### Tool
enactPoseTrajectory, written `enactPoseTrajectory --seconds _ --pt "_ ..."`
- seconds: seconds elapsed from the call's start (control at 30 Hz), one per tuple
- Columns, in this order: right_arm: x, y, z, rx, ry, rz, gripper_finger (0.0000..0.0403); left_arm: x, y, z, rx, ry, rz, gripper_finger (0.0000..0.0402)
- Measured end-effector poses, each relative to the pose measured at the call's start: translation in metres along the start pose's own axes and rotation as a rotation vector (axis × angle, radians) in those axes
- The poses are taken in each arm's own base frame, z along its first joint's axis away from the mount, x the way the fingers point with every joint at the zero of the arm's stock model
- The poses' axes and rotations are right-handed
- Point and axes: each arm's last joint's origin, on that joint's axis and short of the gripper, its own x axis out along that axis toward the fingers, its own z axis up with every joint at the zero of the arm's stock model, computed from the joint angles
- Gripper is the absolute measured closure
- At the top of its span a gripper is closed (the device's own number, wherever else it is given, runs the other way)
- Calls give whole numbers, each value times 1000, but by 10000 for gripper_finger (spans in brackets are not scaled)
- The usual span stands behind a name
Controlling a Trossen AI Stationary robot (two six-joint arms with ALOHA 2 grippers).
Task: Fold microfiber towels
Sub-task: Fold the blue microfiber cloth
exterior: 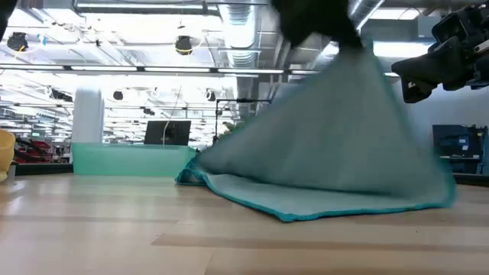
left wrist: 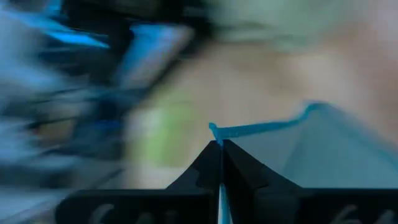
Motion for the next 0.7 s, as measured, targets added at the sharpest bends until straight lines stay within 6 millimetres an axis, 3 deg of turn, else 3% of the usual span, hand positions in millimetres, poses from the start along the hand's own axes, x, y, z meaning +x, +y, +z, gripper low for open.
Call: enactPoseTrajectory --seconds 0.13,0.27,0.4,0.57,0.7 --pt "0 0 0 0 0 0 369 -22 52 39 25 46 266 401" --pt "0 0 0 0 0 0 369 -47 109 69 -38 -12 340 401" --pt "0 0 0 -1 1 0 369 -73 158 86 -119 -88 381 401" --pt "0 0 0 -1 1 -1 369 -98 189 88 -193 -142 467 401" --pt "0 0 0 0 1 -1 369 -107 194 86 -215 -112 481 401"
